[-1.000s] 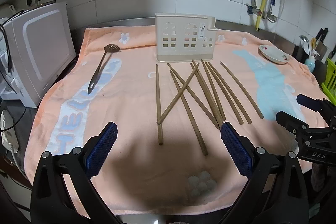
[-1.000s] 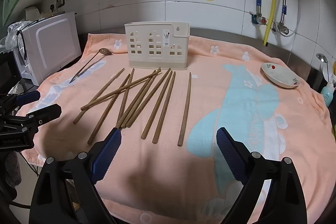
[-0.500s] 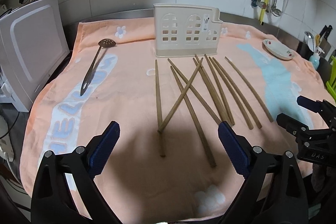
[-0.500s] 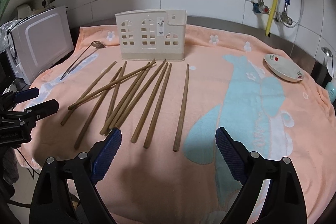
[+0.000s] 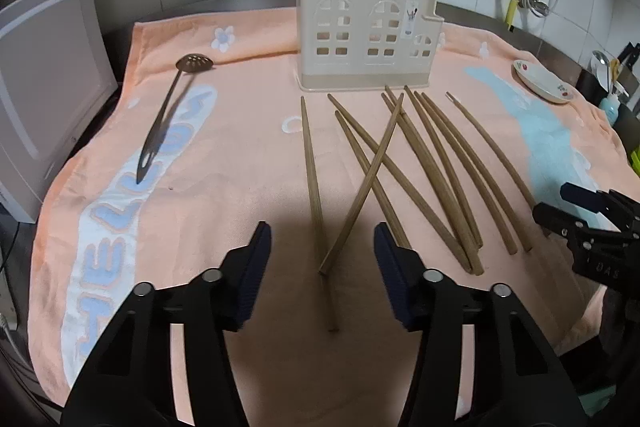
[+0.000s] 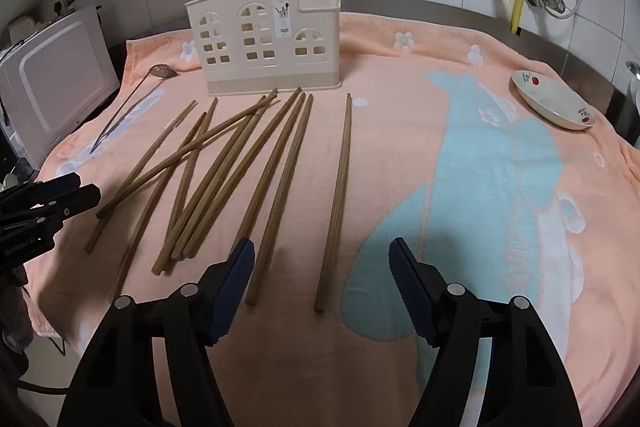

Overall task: Organize utensils
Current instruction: 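Lower the right tool onto a wooden chopstick and close it while the left tool grasps another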

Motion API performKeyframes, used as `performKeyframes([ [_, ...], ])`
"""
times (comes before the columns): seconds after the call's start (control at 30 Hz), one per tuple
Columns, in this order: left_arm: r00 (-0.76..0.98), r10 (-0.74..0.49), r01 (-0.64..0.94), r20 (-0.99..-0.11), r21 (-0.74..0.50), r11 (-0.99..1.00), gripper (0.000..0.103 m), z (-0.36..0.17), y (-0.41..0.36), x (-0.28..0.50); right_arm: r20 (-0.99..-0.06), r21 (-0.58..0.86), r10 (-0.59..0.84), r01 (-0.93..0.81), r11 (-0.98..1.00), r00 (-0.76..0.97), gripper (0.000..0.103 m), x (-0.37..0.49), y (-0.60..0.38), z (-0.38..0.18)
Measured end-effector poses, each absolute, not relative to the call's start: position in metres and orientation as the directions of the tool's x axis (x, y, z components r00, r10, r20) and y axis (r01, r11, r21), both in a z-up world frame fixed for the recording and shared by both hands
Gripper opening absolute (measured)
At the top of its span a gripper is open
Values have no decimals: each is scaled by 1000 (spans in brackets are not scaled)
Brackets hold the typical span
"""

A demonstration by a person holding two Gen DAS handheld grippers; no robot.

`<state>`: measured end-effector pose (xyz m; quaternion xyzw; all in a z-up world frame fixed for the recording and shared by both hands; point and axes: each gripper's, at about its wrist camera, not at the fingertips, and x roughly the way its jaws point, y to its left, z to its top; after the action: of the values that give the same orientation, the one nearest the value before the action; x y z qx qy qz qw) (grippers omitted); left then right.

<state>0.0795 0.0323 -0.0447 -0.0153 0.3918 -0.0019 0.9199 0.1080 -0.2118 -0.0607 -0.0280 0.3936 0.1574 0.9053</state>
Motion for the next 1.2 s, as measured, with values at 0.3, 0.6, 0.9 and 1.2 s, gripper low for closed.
performKeyframes([
  [0.3, 677, -113, 85, -727, -74, 994, 34, -56, 34, 93, -738, 83, 263, -304, 949, 621, 53, 118, -209, -68],
  [0.6, 647, -157, 144, -746, -83, 986, 25, -65, 32, 108, -753, 95, 264, -298, 950, 603, 42, 126, -208, -74],
  [0.9, 633, -173, 187, -755, -68, 980, 21, -69, 26, 115, -757, 80, 253, -298, 951, 603, 33, 126, -206, -76],
  [1.2, 624, -149, 189, -767, -36, 981, 18, -72, 21, 119, -754, 87, 252, -288, 954, 607, 21, 128, -208, -75],
])
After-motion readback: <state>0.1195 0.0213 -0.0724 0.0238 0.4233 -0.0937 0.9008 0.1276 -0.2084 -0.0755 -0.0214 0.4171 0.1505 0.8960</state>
